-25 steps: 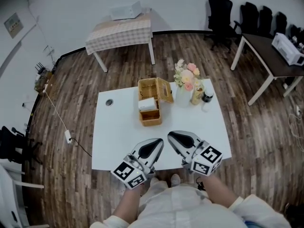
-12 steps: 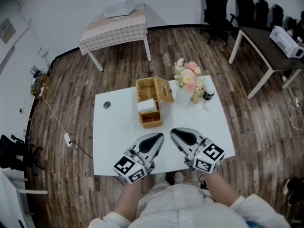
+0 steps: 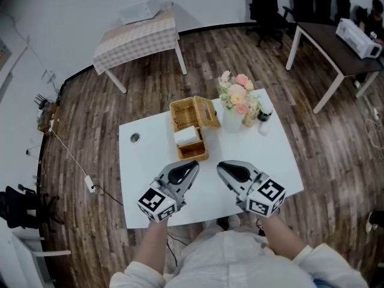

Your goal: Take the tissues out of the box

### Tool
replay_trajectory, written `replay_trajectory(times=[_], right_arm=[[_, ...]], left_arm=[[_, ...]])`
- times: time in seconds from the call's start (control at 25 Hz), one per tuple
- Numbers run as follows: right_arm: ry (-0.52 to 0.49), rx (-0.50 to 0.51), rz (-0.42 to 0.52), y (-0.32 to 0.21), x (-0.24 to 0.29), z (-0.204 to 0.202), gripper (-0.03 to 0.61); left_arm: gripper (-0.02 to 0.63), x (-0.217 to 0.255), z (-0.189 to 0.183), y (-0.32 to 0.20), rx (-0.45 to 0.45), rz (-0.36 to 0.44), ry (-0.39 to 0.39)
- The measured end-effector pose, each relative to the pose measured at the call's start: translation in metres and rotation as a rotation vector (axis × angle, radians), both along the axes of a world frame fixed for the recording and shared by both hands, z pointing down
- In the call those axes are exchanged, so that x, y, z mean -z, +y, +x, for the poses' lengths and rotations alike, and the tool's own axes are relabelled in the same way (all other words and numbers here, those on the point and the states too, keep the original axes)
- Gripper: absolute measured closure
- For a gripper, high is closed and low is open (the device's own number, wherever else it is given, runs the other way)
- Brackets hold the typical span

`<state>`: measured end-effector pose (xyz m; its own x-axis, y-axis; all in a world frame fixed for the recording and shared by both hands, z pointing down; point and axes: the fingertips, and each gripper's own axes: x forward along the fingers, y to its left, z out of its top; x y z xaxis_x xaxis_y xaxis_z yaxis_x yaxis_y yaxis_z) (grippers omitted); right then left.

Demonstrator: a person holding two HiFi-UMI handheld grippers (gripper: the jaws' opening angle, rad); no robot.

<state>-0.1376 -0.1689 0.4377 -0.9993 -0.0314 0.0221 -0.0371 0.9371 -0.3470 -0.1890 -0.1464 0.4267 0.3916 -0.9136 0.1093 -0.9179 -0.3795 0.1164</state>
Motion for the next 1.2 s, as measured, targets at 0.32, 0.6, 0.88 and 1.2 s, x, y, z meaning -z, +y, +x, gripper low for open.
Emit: replay_trajectory(times=[0.32,0.6,0.88,1.2], right_arm=[[0.011,-0.030,-0.003,-0.010,-0.011,-0.007,0.543],[0.022,-0.064,-0.011,-0.018,-0.017,-0.012,0.543],[0.037,-0.099,-0.006,-0.027,-0.021,-0.017,0.542],[0.048,-0.138,-0.010,-0.038,-0.023,-0.017,0.541]], left_arm=[[0.521,-0.023,-0.015,-0.014,-0.060,-0.064,-0.100],[0.419,-0.045,-0.037,-0.034,-0.130,-0.140,-0.201],[0.368,-0.066,-0.059,-0.054,-0.150,-0.205,-0.273],[0.319,-0.098,-0.079,-0.076,-0.188,-0.294,-0.368]])
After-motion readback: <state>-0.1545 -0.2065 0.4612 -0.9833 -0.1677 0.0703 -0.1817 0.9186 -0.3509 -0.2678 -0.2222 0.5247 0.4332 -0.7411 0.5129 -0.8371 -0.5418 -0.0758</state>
